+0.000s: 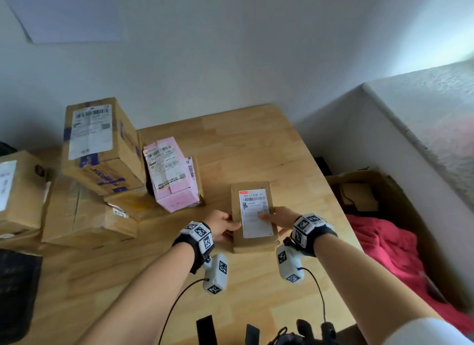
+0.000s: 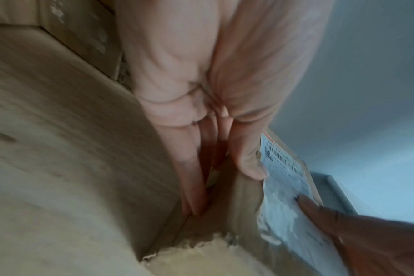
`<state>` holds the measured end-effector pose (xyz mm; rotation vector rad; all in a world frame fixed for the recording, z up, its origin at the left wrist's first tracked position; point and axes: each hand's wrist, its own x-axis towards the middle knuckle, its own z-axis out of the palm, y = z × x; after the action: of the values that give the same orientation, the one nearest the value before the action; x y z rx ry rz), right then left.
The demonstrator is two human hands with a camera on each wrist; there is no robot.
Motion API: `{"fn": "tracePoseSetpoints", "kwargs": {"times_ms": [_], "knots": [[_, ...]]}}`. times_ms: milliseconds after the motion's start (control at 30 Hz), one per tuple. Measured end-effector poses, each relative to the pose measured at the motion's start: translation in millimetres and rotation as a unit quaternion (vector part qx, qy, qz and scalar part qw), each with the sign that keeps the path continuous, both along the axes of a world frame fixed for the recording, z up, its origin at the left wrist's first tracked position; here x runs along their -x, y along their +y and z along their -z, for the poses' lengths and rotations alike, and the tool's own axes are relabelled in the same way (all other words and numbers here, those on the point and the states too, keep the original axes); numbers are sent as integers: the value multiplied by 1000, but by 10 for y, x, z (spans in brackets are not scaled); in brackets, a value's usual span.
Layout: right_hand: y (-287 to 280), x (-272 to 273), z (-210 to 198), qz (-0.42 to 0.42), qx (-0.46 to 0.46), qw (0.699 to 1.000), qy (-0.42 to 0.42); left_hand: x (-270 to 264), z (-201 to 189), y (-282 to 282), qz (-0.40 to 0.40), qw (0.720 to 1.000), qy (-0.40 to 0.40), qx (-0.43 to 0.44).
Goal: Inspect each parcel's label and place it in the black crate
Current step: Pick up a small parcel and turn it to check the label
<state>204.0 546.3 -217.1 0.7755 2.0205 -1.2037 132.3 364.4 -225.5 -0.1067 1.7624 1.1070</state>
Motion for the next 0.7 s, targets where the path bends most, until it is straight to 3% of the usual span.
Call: {"fn": "tracePoseSetpoints", "kwargs": {"times_ms": [367, 700], "knots": [[714, 668, 32, -1, -1, 1000, 7, 539, 63, 757, -54, 998, -34, -22], [990, 1031, 149, 22, 5, 1000, 4, 856, 126, 1046, -65, 997, -26, -36]]}}
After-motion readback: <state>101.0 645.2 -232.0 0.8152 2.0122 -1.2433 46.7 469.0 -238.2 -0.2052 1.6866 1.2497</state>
